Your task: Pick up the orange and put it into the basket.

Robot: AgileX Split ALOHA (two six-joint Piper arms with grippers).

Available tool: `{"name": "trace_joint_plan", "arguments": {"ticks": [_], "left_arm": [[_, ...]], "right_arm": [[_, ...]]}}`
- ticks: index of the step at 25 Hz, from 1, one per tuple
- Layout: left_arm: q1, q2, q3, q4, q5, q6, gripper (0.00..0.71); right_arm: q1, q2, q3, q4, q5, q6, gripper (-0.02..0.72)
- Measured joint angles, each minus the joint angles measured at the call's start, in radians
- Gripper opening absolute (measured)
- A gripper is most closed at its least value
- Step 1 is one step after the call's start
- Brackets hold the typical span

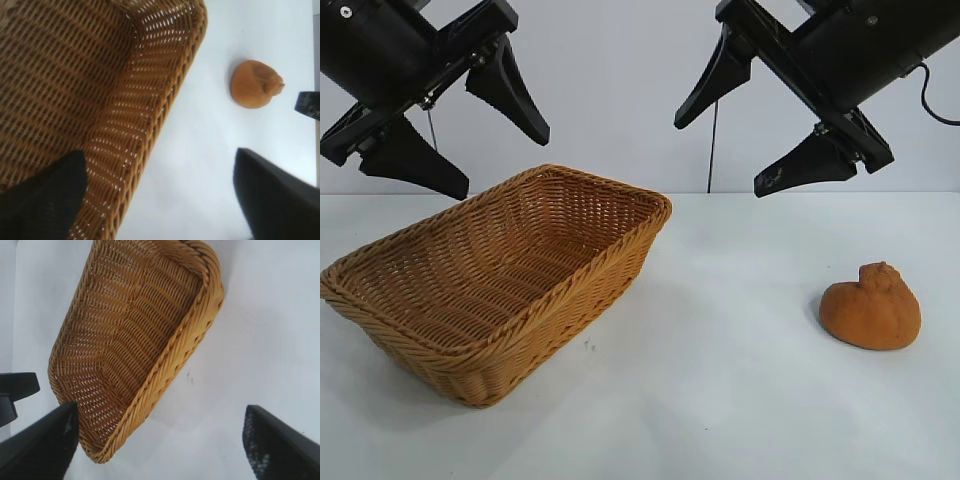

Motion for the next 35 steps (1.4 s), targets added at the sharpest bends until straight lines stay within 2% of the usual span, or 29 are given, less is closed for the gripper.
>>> {"name": "trace_joint_plan", "arguments": {"ticks": [17,19,25,27,30,35], "left_arm": [[0.011,-0.001,0.0,0.0,-0.025,0.0,0.573],[0.04,-0.008,0.0,0.002,-0.016,0.0,0.573],[0.198,-0.082,0.0,0.039,0.074,-0.037,0.573],[0.211,-0.102,0.0,0.089,0.114,-0.099,0.573],[0.193,-0.121,0.0,0.195,0.175,-0.233,0.573],[0.107,-0.144,0.0,0.443,0.247,-0.565,0.573]], "right_arm": [[0.0,0.0,0.0,0.0,-0.004,0.0,0.61],[0.0,0.0,0.0,0.0,-0.008,0.0,0.61],[0.0,0.0,0.0,0.0,-0.023,0.0,0.61],[0.0,0.0,0.0,0.0,-0.024,0.0,0.61],[0.0,0.0,0.0,0.002,-0.024,0.0,0.61],[0.0,0.0,0.0,0.002,-0.024,0.0,0.61]]}}
